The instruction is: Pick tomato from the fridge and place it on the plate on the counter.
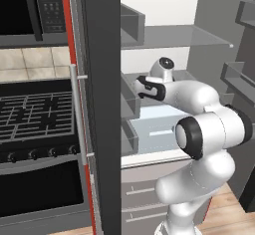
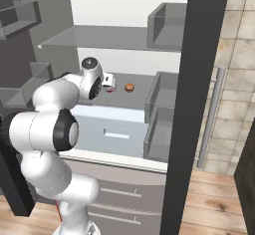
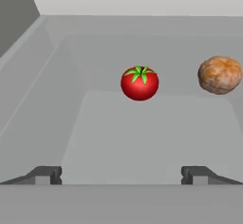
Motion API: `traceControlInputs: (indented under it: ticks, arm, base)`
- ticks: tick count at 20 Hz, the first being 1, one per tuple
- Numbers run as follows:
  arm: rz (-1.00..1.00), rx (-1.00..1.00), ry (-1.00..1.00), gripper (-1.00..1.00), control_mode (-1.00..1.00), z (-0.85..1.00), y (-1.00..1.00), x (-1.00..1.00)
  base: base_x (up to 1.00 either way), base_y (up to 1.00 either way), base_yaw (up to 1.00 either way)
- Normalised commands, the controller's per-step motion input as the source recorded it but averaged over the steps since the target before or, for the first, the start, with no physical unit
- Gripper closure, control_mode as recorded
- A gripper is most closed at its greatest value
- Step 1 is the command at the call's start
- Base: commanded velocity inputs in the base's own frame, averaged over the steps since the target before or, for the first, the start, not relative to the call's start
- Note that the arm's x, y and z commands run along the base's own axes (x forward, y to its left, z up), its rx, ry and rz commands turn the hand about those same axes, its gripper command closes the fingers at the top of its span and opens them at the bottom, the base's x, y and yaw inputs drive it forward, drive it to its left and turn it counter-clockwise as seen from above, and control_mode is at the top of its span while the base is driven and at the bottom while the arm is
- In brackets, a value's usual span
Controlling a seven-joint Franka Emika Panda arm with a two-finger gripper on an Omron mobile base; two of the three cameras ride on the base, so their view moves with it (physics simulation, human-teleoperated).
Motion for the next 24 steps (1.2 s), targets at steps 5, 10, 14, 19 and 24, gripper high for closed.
traceControlInputs:
  ticks: [5, 10, 14, 19, 24]
  arm:
    - [0.01, 0.00, 0.00, -1.00, -1.00, 0.00, -0.02, 0.29]
    - [0.01, 0.00, 0.00, -1.00, -1.00, -0.05, -0.18, 0.30]
    - [0.01, 0.00, 0.00, -1.00, -1.00, -0.03, -0.10, 0.18]
    - [0.00, 0.00, 0.00, -1.00, -1.00, -0.11, 0.00, 0.04]
    - [0.00, -0.01, 0.00, -1.00, -1.00, -0.21, 0.00, 0.02]
  base:
    - [0.00, 0.00, 0.00]
    - [0.00, 0.00, 0.00]
    - [0.00, 0.00, 0.00]
    - [0.00, 0.00, 0.00]
    - [0.00, 0.00, 0.00]
